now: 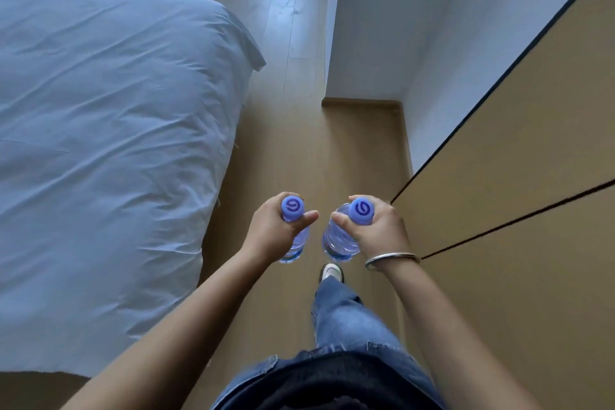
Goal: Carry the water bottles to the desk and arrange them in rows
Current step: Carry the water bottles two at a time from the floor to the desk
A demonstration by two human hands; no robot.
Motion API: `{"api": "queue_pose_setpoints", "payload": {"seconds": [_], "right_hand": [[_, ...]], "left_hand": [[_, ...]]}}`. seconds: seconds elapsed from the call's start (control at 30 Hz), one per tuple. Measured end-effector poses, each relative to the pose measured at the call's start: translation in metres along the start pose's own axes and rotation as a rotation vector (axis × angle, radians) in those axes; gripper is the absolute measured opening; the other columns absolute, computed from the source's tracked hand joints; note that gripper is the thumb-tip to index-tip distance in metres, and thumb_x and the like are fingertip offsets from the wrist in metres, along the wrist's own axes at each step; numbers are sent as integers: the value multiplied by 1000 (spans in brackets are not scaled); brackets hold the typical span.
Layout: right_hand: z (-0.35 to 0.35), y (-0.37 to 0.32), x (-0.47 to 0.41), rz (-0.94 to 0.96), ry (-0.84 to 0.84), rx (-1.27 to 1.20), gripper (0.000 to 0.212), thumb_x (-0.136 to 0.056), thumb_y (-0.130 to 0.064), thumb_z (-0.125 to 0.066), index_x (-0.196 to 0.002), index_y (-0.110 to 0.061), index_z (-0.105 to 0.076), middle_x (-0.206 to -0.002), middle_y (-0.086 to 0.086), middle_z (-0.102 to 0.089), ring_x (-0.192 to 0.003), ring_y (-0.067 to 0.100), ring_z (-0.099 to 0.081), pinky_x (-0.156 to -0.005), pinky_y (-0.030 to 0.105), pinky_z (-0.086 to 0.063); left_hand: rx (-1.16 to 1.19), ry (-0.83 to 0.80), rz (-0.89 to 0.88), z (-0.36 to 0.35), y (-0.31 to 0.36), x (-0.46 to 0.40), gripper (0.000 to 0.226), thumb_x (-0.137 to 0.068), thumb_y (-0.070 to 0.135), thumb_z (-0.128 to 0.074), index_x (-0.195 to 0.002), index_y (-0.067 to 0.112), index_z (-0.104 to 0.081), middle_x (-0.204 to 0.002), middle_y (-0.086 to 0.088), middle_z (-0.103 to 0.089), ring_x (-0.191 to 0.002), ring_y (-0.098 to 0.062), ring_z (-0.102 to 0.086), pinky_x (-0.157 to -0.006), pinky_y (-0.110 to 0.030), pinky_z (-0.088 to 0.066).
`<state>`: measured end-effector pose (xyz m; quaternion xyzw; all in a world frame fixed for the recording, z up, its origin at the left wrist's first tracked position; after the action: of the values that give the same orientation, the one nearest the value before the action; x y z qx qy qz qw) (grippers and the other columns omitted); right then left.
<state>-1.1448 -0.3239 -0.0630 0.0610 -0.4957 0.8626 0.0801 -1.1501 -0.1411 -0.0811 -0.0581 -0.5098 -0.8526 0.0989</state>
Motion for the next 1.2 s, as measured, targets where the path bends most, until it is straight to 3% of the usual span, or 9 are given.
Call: {"api": "queue_pose_setpoints", "payload": {"seconds": [0.13,0.3,0.47,0.6,0.77,0.87,1.0,1.2], "right_hand": [[7,-19,-84,46,-66,61,33,-70,-25,-79,-96,-9,-66,-102,8,-65,-96,28,-60,-89,43,-48],[18,-42,-173,73,-96,85,34,-71,-23,-78,-99,-7,-65,-103,10,-64,-98,30,-59,-92,44,-47],[10,-58,-242,66,-138,116,34,-73,-26,-76,-101,-10,-64,-104,9,-63,-100,28,-58,-93,45,-47],[-13,-77,-297,87,-174,141,36,-73,-27,-76,-102,-10,-63,-103,10,-63,-99,27,-59,-92,45,-49],[-49,-108,-374,90,-171,139,34,-73,-27,-76,-101,-11,-63,-100,7,-63,-95,25,-60,-89,44,-51],[-77,-136,-423,84,-161,139,35,-73,-26,-76,-102,-10,-63,-101,9,-64,-95,25,-60,-89,43,-51],[-113,-176,-485,44,-146,97,37,-73,-24,-76,-104,-10,-62,-102,10,-65,-93,22,-61,-88,39,-53],[-143,-224,-544,87,-102,61,38,-71,-22,-78,-104,-9,-63,-102,9,-66,-92,21,-61,-87,34,-51]], "left_hand": [[17,15,33,-8,23,-79,28,-77,31,-73,-93,11,-62,-87,-9,-66,-84,-26,-63,-81,-43,-52],[92,82,45,-4,45,-154,28,-75,27,-76,-97,14,-62,-90,-3,-66,-85,-20,-62,-84,-40,-52],[122,135,28,11,50,-215,29,-74,31,-75,-97,18,-61,-90,0,-66,-83,-15,-62,-79,-31,-51],[135,149,23,28,44,-272,29,-73,34,-74,-95,24,-59,-84,11,-63,-76,-5,-60,-68,-13,-47],[159,131,29,60,38,-358,24,-73,32,-75,-87,32,-56,-80,13,-62,-73,-3,-60,-64,-7,-45],[177,120,52,90,35,-413,25,-73,28,-76,-90,25,-59,-82,8,-63,-75,-5,-59,-66,-9,-45],[154,106,49,135,39,-485,30,-73,22,-77,-96,13,-61,-90,-5,-64,-82,-17,-59,-79,-30,-49],[82,131,32,189,44,-562,37,-75,24,-75,-105,6,-61,-93,-7,-62,-85,-17,-58,-80,-29,-47]]}}
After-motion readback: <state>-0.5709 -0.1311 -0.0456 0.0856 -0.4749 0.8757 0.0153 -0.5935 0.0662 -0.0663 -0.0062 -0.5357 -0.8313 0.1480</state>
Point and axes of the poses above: each hand's wrist, its own x-axis away from the middle knuckle, its own z-axis out of the back of the hand, y = z × x, the point moved 9 cm from there along -x, towards the middle knuckle
